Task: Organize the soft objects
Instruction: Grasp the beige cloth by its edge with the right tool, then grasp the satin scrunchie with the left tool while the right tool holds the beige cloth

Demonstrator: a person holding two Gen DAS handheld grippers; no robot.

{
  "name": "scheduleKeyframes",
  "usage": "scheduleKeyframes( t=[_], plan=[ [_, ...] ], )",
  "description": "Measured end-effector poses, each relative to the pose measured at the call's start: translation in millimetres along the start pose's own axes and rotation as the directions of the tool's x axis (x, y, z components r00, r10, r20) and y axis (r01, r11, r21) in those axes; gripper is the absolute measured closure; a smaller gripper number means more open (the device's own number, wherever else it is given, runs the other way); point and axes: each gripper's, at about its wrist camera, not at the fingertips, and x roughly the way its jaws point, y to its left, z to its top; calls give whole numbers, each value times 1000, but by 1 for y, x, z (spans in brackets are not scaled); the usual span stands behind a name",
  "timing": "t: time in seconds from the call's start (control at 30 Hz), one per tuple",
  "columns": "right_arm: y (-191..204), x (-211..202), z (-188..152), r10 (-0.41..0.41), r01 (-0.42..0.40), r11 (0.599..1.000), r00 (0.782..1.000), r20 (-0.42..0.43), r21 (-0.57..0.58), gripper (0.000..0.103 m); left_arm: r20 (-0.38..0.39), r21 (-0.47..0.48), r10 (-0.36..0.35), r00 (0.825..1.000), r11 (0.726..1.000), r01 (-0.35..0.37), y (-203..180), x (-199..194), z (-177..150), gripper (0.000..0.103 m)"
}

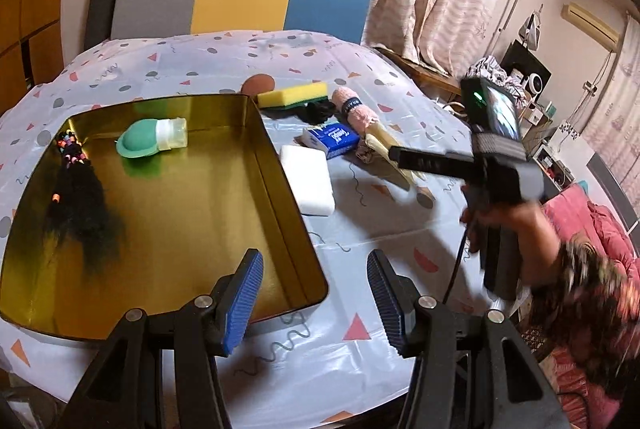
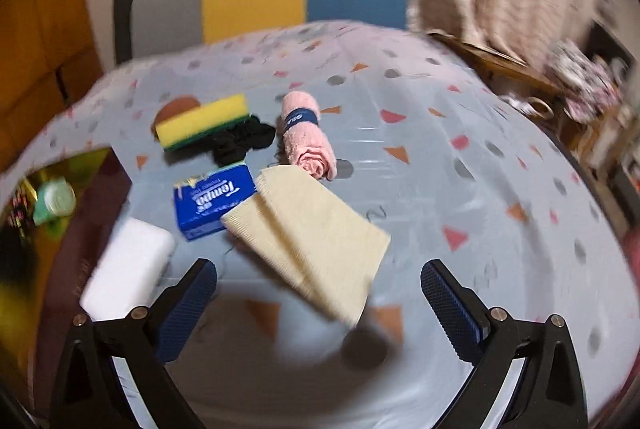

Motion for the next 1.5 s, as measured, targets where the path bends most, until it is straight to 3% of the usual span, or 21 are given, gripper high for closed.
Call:
scheduleKeyframes(
  t=[0.17, 0.27, 0.33, 0.4, 0.47, 0.6, 0.7, 0.83, 1.03, 1.27, 1.5],
  plan=[
    [3, 32, 12, 27, -41, 987, 995, -94, -152, 0, -27, 14, 2, 1000, 1000, -1, -12, 6, -2, 48],
    [1, 49, 12, 39, -59, 983, 992, -119, -172, 2, -30, 39, 18, 999, 999, -17, -19, 7, -2, 48],
    [-5, 56, 11, 74, -91, 984, 990, -117, -151, 13, -32, 44, 25, 999, 999, -24, -21, 9, -1, 48],
    [-10, 61, 9, 105, -121, 985, 986, -127, -125, 35, -38, 46, 30, 999, 999, -28, -24, 12, 0, 48],
    [-14, 61, 7, 118, -132, 986, 985, -125, -106, 42, -43, 47, 33, 999, 998, -31, -26, 16, 3, 48],
    [-20, 51, 17, 146, -157, 984, 981, -127, -83, 68, -32, 53, 33, 999, 998, -32, -34, 20, 10, 48],
    [-32, 41, 21, 171, -178, 983, 977, -127, -48, 78, -26, 66, 31, 999, 997, -30, -43, 26, 18, 48],
    [-54, 32, 17, 202, -199, 979, 972, -123, 38, 83, -33, 78, 46, 998, 996, -43, -53, 39, 29, 48],
    [-85, 28, 19, 314, -286, 927, 945, -86, 242, 87, -75, 84, 47, 996, 996, -40, -72, 65, 44, 48],
    [-94, 32, 19, 319, -271, 906, 942, -106, 326, 87, -151, 38, 46, 988, 998, -40, -92, 110, 70, 48],
    [-104, 26, 22, 250, -210, 924, 964, -90, 318, 94, -168, 27, 84, 982, 996, -80, -106, 157, 99, 48]
  ],
)
